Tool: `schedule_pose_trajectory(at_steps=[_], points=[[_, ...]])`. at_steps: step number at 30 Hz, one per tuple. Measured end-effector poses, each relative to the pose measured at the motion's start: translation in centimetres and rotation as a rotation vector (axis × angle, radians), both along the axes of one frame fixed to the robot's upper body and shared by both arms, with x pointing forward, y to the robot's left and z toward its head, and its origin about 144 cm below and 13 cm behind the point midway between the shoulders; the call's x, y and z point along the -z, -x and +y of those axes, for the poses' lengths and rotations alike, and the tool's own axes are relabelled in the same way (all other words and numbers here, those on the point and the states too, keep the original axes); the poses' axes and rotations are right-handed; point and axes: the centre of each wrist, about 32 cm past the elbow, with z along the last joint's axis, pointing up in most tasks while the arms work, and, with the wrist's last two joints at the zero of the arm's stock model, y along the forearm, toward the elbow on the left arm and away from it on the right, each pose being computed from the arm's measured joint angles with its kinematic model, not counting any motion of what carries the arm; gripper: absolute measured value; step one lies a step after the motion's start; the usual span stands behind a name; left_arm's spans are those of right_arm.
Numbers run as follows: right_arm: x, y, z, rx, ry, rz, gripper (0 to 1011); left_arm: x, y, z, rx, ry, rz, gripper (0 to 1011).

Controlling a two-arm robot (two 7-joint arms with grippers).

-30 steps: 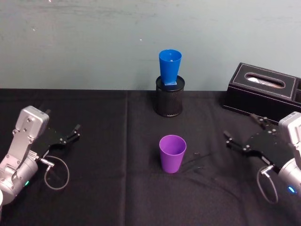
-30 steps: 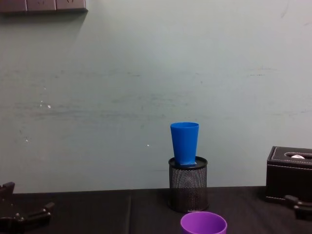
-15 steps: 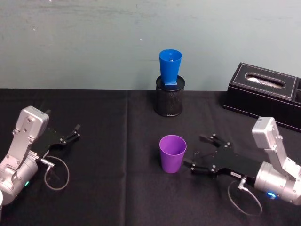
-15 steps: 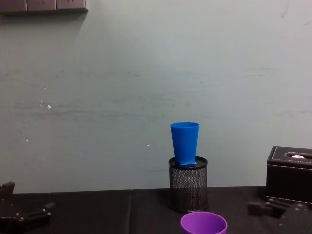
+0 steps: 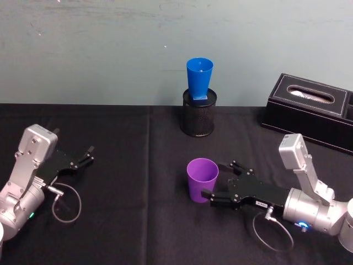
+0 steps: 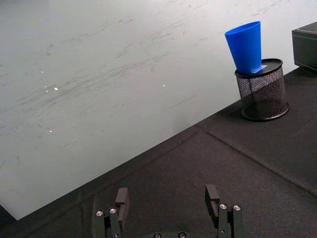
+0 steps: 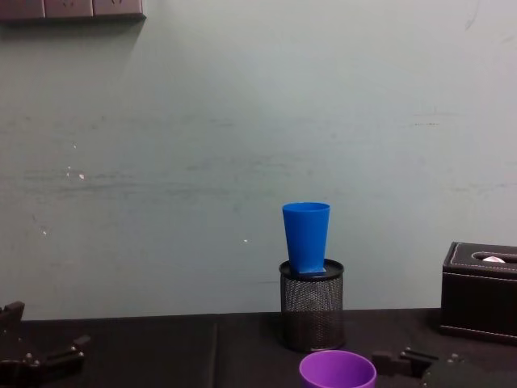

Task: Pick up one cup with a gripper and tap it against the other cup.

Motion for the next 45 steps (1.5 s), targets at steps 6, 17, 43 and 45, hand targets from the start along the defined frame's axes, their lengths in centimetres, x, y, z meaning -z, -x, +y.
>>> schedule_pose_trajectory(at_steps=[6,17,43,45], points=[[0.5,-0.8,0.5,-0.001,-0.012,0.005,1003,0.0,0.0,0.0,0.000,0.000,0.000,1011],[1.0,-2.3,1.5,-0.007,-0.035,0.012,1003,0.0,0.0,0.0,0.000,0.000,0.000,1011],[1.2,-2.8,1.7,-0.008,-0.046,0.021,800,0.0,0.0,0.0,0.000,0.000,0.000,1011],[1.2,-2.8,1.7,-0.008,-0.046,0.021,785,0.0,0.0,0.0,0.000,0.000,0.000,1011]])
